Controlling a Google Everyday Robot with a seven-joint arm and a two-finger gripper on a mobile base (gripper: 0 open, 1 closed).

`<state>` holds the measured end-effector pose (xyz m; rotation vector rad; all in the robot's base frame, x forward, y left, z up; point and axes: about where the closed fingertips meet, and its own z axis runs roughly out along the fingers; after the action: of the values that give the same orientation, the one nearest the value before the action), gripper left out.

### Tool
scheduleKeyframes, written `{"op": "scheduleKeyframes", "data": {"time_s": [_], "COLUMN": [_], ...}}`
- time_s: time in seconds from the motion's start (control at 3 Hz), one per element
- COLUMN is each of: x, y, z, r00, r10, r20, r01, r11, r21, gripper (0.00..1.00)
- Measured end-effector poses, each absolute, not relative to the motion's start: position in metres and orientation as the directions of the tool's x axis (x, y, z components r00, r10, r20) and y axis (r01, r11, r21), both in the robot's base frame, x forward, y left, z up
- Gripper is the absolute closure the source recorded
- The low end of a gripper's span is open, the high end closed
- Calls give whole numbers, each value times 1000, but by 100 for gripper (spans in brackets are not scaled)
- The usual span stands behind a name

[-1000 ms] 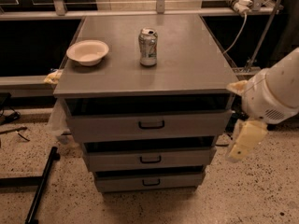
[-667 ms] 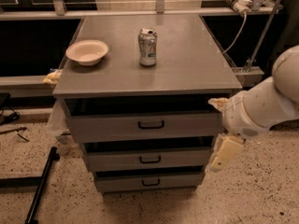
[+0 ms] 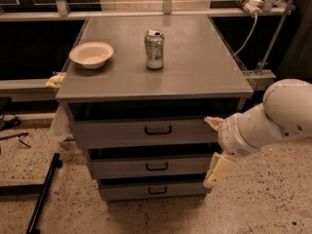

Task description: Open middle drawer

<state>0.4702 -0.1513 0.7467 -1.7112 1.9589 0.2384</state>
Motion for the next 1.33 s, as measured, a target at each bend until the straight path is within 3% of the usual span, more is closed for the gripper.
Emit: {"op": "scheduleKeyframes", "data": {"time_s": [1.33], "x": [485], "y": [-146], "z": [624], "r00": [29], "r10": [-895], "r20": [-445], "r01": [-936], "r11": [132], "r21": [-327], "gripper": [0]}}
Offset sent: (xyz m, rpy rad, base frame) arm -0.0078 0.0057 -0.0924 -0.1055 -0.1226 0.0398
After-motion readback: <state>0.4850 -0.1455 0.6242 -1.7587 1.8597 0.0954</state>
